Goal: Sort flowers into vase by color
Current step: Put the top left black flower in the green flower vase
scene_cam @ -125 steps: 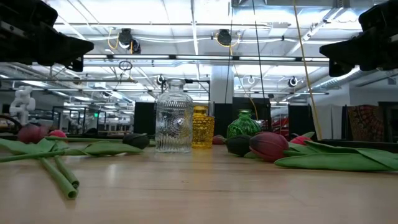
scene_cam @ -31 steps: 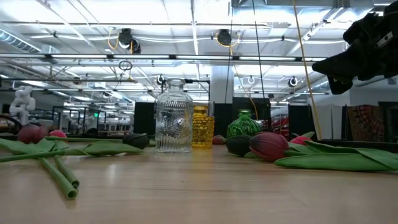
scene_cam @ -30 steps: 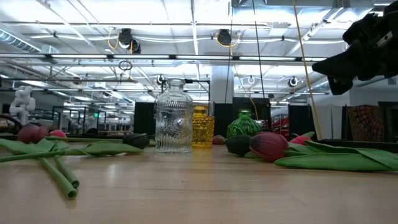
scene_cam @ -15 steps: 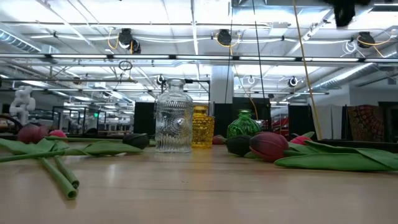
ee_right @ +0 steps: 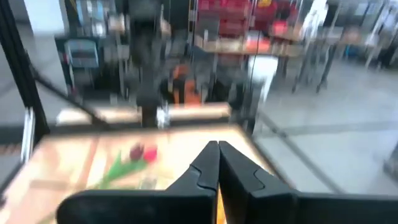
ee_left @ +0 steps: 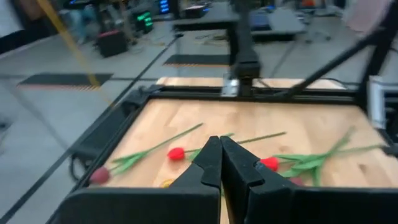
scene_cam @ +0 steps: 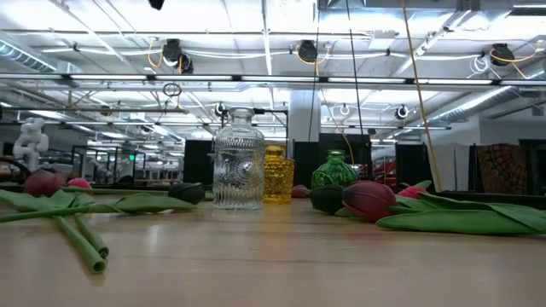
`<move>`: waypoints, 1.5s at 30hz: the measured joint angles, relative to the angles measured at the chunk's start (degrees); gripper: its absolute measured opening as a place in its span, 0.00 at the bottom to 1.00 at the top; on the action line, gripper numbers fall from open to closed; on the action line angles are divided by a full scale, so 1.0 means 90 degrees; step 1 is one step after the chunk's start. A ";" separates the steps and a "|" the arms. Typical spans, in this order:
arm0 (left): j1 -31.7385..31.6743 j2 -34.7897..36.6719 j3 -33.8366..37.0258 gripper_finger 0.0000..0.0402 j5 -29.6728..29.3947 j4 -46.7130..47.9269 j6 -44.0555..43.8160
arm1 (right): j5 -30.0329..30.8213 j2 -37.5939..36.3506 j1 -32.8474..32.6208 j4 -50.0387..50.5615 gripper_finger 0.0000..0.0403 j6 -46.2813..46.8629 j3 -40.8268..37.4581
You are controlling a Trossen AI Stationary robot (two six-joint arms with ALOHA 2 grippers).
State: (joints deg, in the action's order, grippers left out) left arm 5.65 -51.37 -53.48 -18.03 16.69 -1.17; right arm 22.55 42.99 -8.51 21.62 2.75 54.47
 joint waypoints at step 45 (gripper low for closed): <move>-0.0031 -0.2922 0.2164 0.53 -0.0334 0.0218 -0.4500 | -0.0012 0.0709 0.0063 0.0106 0.00 0.0949 -0.0624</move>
State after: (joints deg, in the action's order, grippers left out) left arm 5.37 -77.67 -34.00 -21.04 18.65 -41.67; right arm 22.44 49.38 -7.94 22.57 11.29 48.85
